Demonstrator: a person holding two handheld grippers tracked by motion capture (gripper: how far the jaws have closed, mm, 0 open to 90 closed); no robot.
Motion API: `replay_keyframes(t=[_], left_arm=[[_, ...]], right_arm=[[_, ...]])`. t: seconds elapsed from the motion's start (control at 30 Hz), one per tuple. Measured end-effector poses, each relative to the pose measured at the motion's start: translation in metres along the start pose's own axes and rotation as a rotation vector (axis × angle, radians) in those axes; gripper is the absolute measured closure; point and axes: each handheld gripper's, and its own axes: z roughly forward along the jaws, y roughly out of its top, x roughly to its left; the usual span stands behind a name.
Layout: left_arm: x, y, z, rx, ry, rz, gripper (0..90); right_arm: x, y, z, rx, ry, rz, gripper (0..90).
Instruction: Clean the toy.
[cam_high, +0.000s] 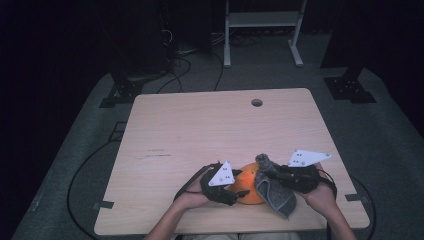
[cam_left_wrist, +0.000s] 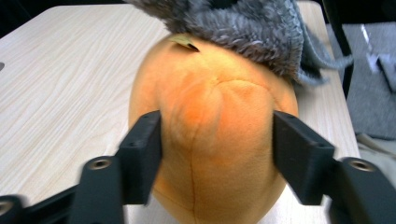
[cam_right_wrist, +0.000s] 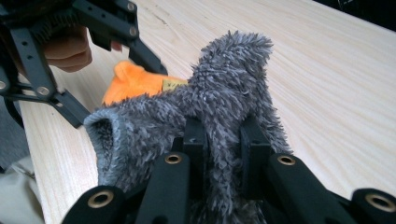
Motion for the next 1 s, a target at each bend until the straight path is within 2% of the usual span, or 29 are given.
replay_keyframes(t=[0.03,0.07,0.1,0.17,0.23,0.3,0.37,0.43,0.5,0.53,0.6,0.7,0.77,0.93,1.0], left_arm=[[0.001,0.002,0.001,-0.021,-0.007,-0.036,20.5],[0.001,0.004,0.001,-0.046,-0.011,-0.062,18.3],[0.000,0.004,0.002,-0.045,-0.012,-0.064,18.4],[-0.001,0.004,0.003,-0.018,-0.014,-0.030,21.0],[-0.002,0.000,0.002,-0.019,-0.009,-0.010,28.1],[-0.001,-0.003,0.000,-0.010,-0.008,0.006,33.0],[0.001,-0.005,0.000,-0.006,-0.006,0.004,34.0],[0.002,-0.007,-0.001,-0.008,-0.011,-0.010,34.3],[0.003,-0.009,-0.002,-0.008,-0.025,-0.012,34.6],[0.003,-0.009,-0.001,-0.009,-0.029,-0.012,34.7],[0.003,-0.010,-0.002,-0.004,-0.037,-0.001,34.9],[0.004,-0.012,-0.004,-0.004,-0.047,0.006,35.0],[0.005,-0.014,-0.006,0.001,-0.051,0.006,34.9],[0.006,-0.018,-0.008,-0.002,-0.057,-0.004,34.8],[0.006,-0.018,-0.008,-0.003,-0.056,-0.005,34.7]], right_arm=[[0.001,0.001,0.000,0.002,-0.007,-0.005,76.0],[0.003,0.002,0.000,-0.002,-0.009,-0.010,76.0],[0.005,0.004,0.000,-0.013,0.014,-0.008,76.0],[0.011,0.006,0.002,-0.022,0.035,-0.017,75.8],[0.012,0.007,0.003,-0.016,0.035,-0.031,75.8],[0.005,0.002,0.003,-0.027,0.045,0.000,75.9],[-0.002,-0.005,0.003,-0.021,0.028,0.020,75.9],[-0.012,-0.015,0.005,0.008,-0.012,0.031,76.0],[-0.020,-0.024,0.004,0.026,-0.024,0.076,76.0],[-0.022,-0.026,0.003,0.031,-0.025,0.083,76.0],[-0.021,-0.023,0.000,0.011,-0.012,0.087,76.0],[-0.014,-0.013,-0.002,-0.043,0.020,0.064,75.7],[-0.013,-0.013,0.001,-0.038,0.029,0.061,75.7],[-0.028,-0.029,0.006,-0.041,0.076,0.160,75.5],[-0.031,-0.034,0.004,-0.023,0.066,0.170,75.5]])
